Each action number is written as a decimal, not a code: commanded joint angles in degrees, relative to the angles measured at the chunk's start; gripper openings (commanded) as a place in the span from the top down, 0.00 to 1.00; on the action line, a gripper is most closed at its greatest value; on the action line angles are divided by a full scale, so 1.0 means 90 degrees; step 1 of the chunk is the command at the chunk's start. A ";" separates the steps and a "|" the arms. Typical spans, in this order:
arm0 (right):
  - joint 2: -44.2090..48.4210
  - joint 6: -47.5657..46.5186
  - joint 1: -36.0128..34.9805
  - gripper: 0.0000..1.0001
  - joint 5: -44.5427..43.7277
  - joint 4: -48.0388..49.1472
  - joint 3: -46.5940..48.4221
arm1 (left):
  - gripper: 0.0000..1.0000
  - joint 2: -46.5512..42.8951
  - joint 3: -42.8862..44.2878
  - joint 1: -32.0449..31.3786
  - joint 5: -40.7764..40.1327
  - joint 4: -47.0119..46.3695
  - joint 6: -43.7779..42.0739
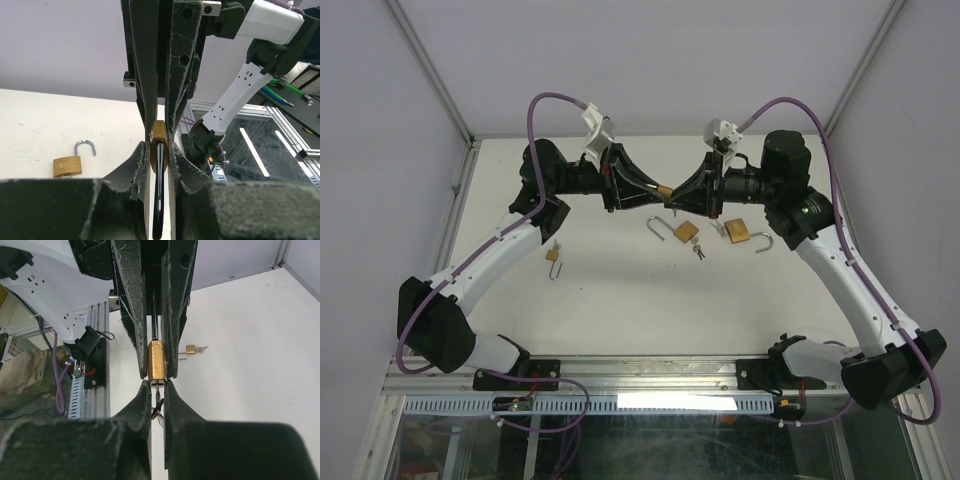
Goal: Unlock with the key
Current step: Unlock the lock.
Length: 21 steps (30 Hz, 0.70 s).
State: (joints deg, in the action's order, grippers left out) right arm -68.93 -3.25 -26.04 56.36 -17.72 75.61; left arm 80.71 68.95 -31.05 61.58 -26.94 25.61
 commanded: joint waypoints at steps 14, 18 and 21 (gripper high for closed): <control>0.0369 0.0715 0.0131 1.00 -0.0189 0.1390 -0.0388 | 0.31 -0.0008 -0.0179 0.0013 0.0120 -0.0901 0.0810; 0.0365 0.0758 0.0170 1.00 -0.0122 0.1362 -0.0366 | 0.20 -0.0085 -0.0166 0.0528 0.0571 -0.1236 0.0581; 0.0341 0.0751 0.0178 1.00 -0.0076 0.1308 -0.0333 | 0.23 -0.0032 0.0224 0.0850 0.0705 -0.0860 0.0247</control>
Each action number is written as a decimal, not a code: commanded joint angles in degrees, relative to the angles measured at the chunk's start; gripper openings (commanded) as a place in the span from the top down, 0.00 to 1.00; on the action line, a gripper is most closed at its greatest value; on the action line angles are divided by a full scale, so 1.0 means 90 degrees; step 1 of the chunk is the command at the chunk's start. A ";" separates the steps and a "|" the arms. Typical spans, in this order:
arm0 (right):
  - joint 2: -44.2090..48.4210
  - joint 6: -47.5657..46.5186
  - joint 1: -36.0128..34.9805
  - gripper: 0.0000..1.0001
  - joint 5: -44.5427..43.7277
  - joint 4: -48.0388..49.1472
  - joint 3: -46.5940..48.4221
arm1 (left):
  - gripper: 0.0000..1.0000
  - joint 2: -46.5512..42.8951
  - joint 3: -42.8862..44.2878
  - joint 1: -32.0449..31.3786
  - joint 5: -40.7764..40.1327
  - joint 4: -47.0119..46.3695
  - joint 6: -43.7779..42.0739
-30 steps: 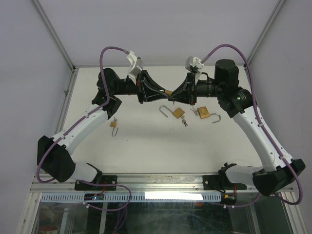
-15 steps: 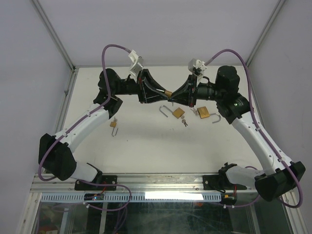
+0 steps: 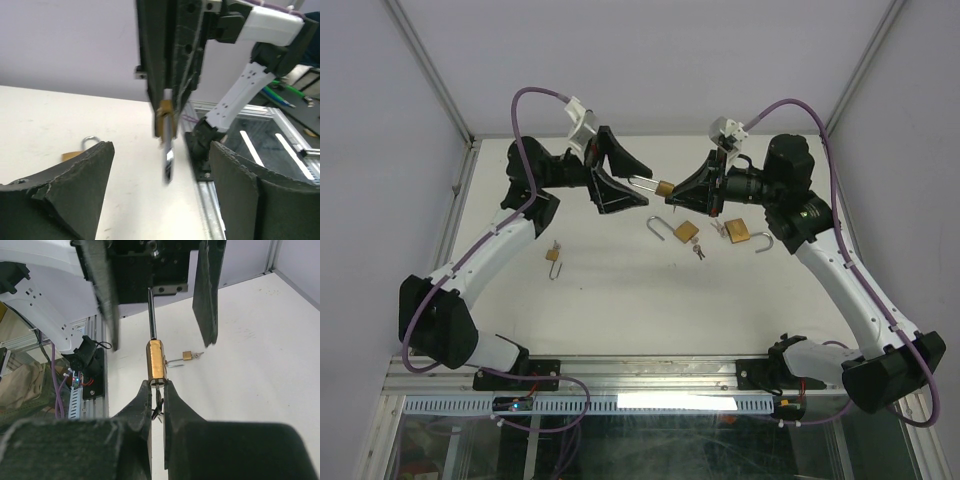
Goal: Unlock with the key
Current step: Unlock the lock.
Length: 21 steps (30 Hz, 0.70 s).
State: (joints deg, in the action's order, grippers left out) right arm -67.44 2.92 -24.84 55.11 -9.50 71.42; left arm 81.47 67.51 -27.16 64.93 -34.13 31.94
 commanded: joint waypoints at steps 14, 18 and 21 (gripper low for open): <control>0.0090 0.0116 0.0050 1.00 0.0106 0.0238 0.0273 | 0.91 -0.0306 0.0502 0.0354 0.0859 0.0480 -0.1490; -0.0028 0.0691 0.0055 1.00 0.0167 0.0234 0.0319 | 1.00 -0.0605 0.0372 0.0323 0.0863 0.0565 -0.2483; -0.0203 0.1525 0.0054 1.00 0.0380 0.0215 0.0323 | 1.00 -0.0884 0.0390 0.0321 0.0648 0.1520 -0.3890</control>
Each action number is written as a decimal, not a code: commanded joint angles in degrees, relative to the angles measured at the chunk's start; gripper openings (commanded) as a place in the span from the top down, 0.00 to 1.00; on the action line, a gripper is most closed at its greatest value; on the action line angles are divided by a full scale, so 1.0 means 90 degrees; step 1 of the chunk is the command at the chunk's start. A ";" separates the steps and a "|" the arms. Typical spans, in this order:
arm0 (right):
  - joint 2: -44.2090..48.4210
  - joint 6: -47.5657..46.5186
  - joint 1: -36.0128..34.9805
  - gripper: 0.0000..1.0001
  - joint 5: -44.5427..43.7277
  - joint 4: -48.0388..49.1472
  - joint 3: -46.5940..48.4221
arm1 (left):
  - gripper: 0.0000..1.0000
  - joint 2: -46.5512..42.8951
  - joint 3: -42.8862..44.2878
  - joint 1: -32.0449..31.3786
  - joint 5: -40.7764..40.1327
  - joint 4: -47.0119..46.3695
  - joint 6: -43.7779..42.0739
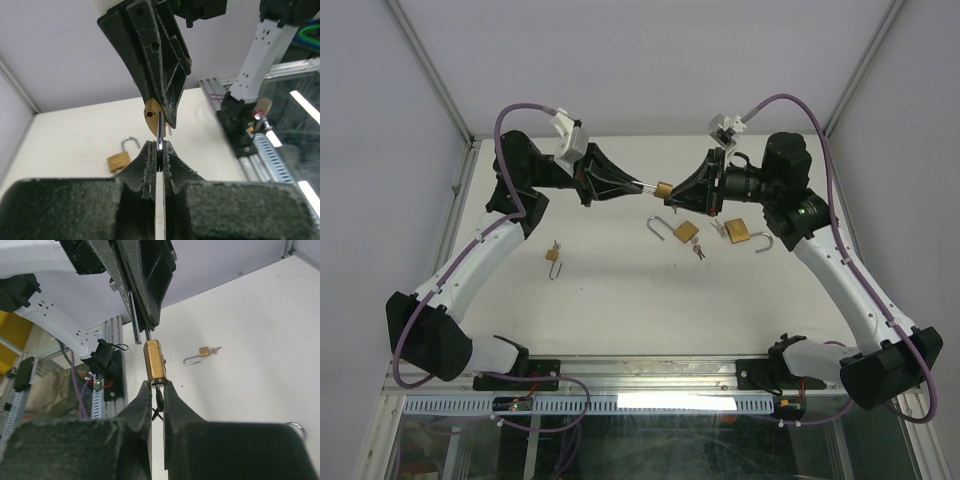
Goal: Unlock with the key
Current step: Unlock the lock.
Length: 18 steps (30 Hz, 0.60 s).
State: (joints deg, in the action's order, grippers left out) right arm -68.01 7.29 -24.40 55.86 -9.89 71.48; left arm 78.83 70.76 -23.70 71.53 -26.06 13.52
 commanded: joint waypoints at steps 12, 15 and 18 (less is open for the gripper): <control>-0.0777 0.3666 0.0367 1.00 0.1505 -0.0142 0.0595 | 1.00 -0.1906 -0.1071 -0.0831 -0.1553 0.3646 -1.0729; -0.0956 0.3740 0.0437 1.00 0.1514 -0.0487 0.0678 | 1.00 -0.2117 -0.1678 -0.0833 -0.1780 0.3781 -1.2890; -0.1101 0.3876 0.0439 1.00 0.1525 -0.0551 0.0647 | 1.00 -0.2249 -0.2059 -0.0831 -0.1784 0.3823 -1.4033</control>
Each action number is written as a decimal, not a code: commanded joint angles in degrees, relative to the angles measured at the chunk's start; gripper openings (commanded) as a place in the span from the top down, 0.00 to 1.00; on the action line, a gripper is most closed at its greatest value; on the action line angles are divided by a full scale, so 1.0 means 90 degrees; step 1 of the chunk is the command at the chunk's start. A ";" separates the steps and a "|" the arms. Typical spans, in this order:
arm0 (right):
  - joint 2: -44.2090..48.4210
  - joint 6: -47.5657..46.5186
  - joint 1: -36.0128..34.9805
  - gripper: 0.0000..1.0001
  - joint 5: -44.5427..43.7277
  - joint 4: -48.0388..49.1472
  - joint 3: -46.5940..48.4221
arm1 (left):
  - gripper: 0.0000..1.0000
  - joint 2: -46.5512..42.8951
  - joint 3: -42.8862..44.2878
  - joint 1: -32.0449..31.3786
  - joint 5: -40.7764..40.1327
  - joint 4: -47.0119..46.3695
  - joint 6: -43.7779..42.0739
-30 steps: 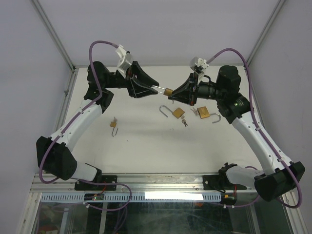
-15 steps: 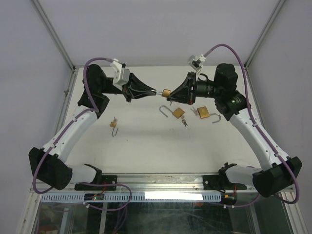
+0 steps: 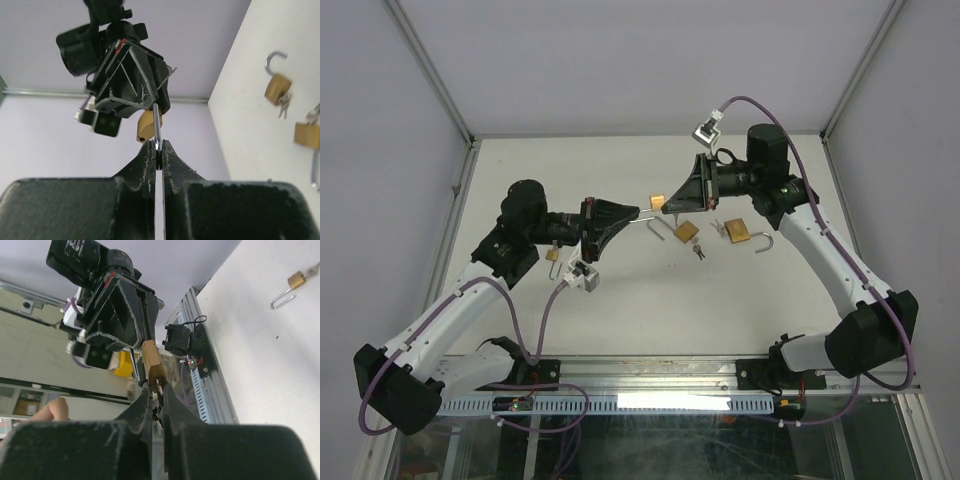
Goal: Unlock with the key
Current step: Unlock the lock, then place the lock at the center of the board.
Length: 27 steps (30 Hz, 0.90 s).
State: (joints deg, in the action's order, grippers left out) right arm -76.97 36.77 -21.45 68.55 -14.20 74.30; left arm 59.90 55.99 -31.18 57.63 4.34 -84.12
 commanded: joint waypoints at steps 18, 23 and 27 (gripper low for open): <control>-0.0690 -0.2038 0.0855 0.00 -0.1823 -0.3414 0.0910 | 1.00 0.0047 0.0073 -0.0002 -0.1461 0.3225 -0.0764; -0.0786 -0.2337 0.0857 0.00 -0.2197 -0.3823 0.1051 | 1.00 0.0857 0.0349 0.0189 -0.2307 0.3658 -0.0137; -0.0678 -0.2354 0.0859 0.00 -0.2242 -0.3715 0.0954 | 1.00 0.1474 0.0306 0.0633 -0.2530 0.3276 0.0281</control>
State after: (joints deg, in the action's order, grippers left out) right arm -84.29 18.26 -13.61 50.46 -46.57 80.84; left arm 69.36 56.86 -28.91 38.52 35.40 -87.88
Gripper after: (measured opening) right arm 0.998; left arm 0.022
